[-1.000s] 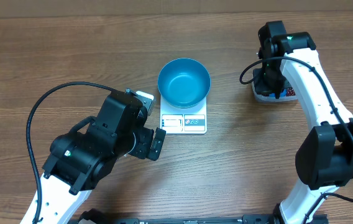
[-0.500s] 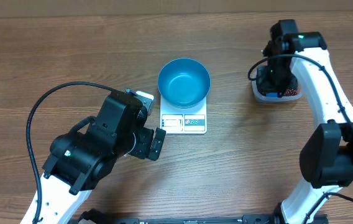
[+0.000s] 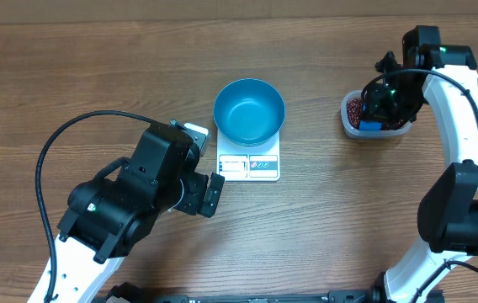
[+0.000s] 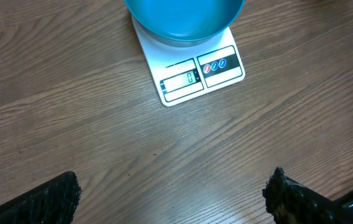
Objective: Scoop item into bowl and weigh 150g on scale
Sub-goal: 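Drag the blue scoop through the beans to fill it, right gripper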
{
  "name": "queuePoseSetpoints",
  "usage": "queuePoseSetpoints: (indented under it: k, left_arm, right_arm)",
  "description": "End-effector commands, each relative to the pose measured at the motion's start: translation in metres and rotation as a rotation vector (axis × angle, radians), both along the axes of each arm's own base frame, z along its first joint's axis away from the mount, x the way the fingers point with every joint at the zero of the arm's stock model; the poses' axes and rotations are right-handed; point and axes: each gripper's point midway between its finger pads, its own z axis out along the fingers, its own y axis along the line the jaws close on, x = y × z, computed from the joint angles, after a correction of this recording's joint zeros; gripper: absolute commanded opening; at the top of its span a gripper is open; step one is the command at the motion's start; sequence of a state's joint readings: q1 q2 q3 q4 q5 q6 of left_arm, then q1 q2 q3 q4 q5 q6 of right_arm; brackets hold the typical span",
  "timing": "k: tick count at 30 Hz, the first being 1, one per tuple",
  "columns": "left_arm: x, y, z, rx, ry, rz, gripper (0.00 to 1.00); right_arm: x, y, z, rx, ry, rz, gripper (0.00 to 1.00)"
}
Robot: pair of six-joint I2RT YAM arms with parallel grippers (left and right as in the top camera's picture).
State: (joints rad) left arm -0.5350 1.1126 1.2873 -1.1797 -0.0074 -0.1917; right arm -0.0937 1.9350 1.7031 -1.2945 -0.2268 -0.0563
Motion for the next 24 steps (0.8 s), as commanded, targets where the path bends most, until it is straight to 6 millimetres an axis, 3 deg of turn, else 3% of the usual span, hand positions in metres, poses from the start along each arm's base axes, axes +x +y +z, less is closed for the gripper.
queuePoseSetpoints:
  k: [1,9,17,24]
  left_arm:
    - [0.001,0.001,0.012,-0.026,-0.028,0.017,0.99]
    - [0.001,0.001,0.012,-0.026,-0.028,0.016,0.99]
    - [0.001,0.001,0.012,-0.026,-0.028,0.016,0.99]
    - [0.001,0.001,0.012,-0.026,-0.028,0.017,0.99]
  right_arm:
    - [0.005,0.013,0.003,0.081,-0.035,0.058,0.04]
    - [0.006,0.004,0.008,0.129,-0.06,0.058,0.04]
    - [0.009,-0.006,0.038,0.352,-0.185,0.066,0.04]
    - [0.007,-0.018,0.039,0.363,-0.188,0.032,0.04]
